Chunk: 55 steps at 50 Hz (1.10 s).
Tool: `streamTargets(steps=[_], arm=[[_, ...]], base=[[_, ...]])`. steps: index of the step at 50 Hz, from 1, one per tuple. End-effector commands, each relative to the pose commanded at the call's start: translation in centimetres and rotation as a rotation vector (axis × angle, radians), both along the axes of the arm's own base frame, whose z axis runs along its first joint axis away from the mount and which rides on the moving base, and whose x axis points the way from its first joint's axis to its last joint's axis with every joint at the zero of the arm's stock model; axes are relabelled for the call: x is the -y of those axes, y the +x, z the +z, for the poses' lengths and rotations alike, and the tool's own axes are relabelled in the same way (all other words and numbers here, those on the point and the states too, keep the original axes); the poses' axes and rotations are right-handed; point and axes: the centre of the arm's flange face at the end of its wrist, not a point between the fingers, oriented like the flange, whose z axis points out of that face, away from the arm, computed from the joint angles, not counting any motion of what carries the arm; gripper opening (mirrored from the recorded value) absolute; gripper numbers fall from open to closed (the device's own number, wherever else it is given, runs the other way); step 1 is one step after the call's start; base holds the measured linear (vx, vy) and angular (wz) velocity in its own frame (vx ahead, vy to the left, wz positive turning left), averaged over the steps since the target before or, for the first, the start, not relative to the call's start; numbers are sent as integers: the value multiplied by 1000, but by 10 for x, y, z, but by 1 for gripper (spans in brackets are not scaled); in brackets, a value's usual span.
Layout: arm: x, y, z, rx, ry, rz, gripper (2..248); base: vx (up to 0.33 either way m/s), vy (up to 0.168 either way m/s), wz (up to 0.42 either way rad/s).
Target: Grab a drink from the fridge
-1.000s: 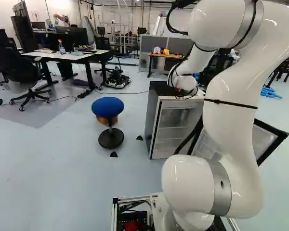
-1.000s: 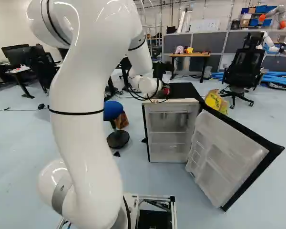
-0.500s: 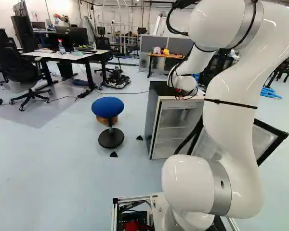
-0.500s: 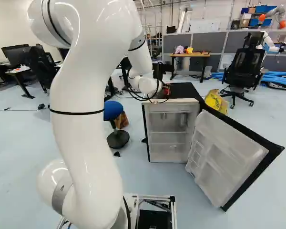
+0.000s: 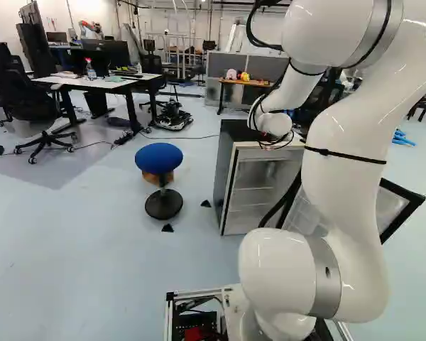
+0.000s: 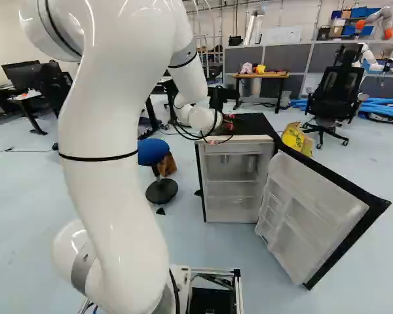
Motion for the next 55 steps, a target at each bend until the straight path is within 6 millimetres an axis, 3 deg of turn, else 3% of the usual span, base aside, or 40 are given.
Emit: streamTargets(steps=[34,55], arm=[[3,-66,4,-39,12,-40,247],[11,-110,19,-73,30,-84,247]], base=[[0,0,0],[0,0,0]])
